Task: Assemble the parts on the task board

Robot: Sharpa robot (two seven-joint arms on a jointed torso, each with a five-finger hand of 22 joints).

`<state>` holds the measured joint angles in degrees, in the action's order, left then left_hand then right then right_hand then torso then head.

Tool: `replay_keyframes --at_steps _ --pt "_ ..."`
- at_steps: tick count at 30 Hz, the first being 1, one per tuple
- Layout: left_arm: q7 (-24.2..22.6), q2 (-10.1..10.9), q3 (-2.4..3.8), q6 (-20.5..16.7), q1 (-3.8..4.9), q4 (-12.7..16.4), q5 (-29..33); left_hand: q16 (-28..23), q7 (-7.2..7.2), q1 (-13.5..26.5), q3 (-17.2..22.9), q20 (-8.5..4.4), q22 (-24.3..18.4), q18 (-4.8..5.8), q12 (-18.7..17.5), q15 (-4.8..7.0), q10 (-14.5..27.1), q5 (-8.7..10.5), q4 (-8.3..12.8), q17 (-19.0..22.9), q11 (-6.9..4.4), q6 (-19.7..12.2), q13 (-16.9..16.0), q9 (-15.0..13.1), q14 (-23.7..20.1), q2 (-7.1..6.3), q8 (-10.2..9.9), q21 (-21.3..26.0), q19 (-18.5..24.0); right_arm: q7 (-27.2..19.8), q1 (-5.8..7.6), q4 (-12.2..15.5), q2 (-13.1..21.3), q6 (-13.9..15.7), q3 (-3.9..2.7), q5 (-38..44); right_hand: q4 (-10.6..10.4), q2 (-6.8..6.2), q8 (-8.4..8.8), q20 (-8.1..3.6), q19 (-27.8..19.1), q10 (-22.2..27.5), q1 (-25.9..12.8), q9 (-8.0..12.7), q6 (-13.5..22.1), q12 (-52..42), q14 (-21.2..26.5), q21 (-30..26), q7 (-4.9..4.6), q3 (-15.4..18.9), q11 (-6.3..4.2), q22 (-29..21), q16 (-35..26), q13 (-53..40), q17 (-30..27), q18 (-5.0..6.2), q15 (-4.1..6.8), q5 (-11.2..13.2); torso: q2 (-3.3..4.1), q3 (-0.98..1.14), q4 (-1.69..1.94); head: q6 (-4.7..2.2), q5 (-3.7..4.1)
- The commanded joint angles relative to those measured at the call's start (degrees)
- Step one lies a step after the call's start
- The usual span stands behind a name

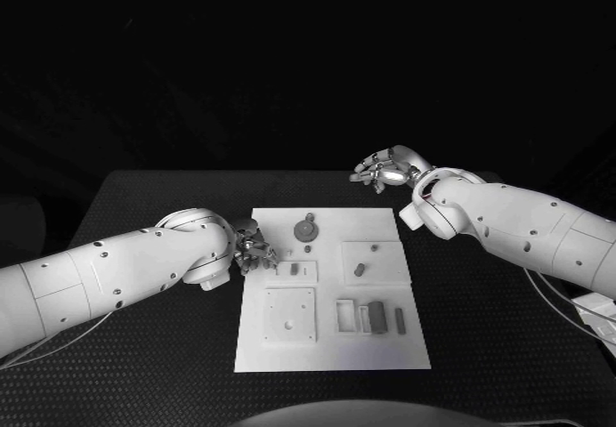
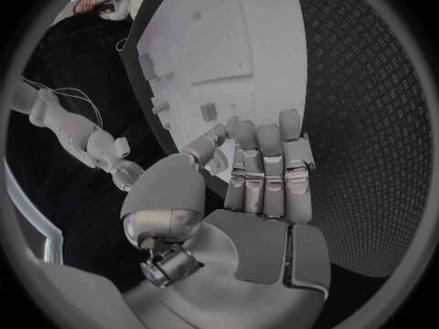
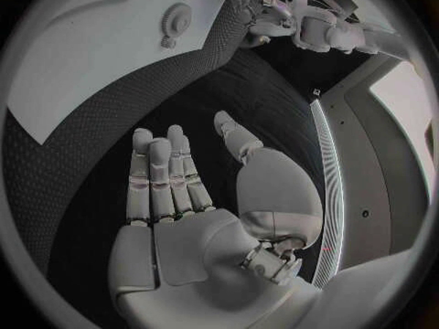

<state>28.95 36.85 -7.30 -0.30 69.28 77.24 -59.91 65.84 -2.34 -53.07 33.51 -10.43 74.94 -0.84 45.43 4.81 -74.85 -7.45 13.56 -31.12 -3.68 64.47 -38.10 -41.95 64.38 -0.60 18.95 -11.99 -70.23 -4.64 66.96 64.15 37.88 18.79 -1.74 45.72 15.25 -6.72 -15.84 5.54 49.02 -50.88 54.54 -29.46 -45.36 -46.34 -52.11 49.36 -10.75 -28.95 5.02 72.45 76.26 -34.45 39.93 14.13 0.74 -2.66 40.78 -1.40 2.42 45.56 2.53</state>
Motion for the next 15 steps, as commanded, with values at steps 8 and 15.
replay_keyframes --at_steps 8,15 --pt "-1.19 -0.23 -0.03 0.72 0.02 1.57 -1.7 0.24 -0.2 -3.09 2.75 0.07 1.32 0.17 0.13 -0.12 0.08 0.26 2.43 0.03 0.02 -0.21 0.0 -0.22 0.15 2.59 0.09 -0.36 0.14 -0.34 -0.03 0.1 0.01 -0.73 -0.03 0.06 -0.46 0.0 0.22 0.3 -0.08 0.37 -0.59 0.08 0.08 -0.34 0.11 -0.21 -0.29 -0.03 -0.1 0.07 0.11 0.15 -0.08 0.87 0.32 -0.2 -0.04 0.0 0.04 0.33 0.06" --pt "-1.47 -0.42 -0.05 -1.04 -0.02 2.47 -4.94 0.34 -0.17 -3.17 2.73 0.06 1.34 0.13 0.22 -0.11 0.0 0.26 2.45 0.0 -0.02 -0.19 -0.02 -0.37 0.22 2.56 0.13 -0.5 0.07 -0.35 -0.03 0.1 0.01 -0.76 -0.03 0.06 -0.45 0.0 0.22 0.29 -0.08 0.38 -0.59 0.09 0.1 -0.37 0.11 -0.21 -0.3 -0.03 -0.09 0.08 0.11 0.19 -0.08 0.87 0.31 -0.2 -0.03 -0.03 0.04 0.33 0.05"
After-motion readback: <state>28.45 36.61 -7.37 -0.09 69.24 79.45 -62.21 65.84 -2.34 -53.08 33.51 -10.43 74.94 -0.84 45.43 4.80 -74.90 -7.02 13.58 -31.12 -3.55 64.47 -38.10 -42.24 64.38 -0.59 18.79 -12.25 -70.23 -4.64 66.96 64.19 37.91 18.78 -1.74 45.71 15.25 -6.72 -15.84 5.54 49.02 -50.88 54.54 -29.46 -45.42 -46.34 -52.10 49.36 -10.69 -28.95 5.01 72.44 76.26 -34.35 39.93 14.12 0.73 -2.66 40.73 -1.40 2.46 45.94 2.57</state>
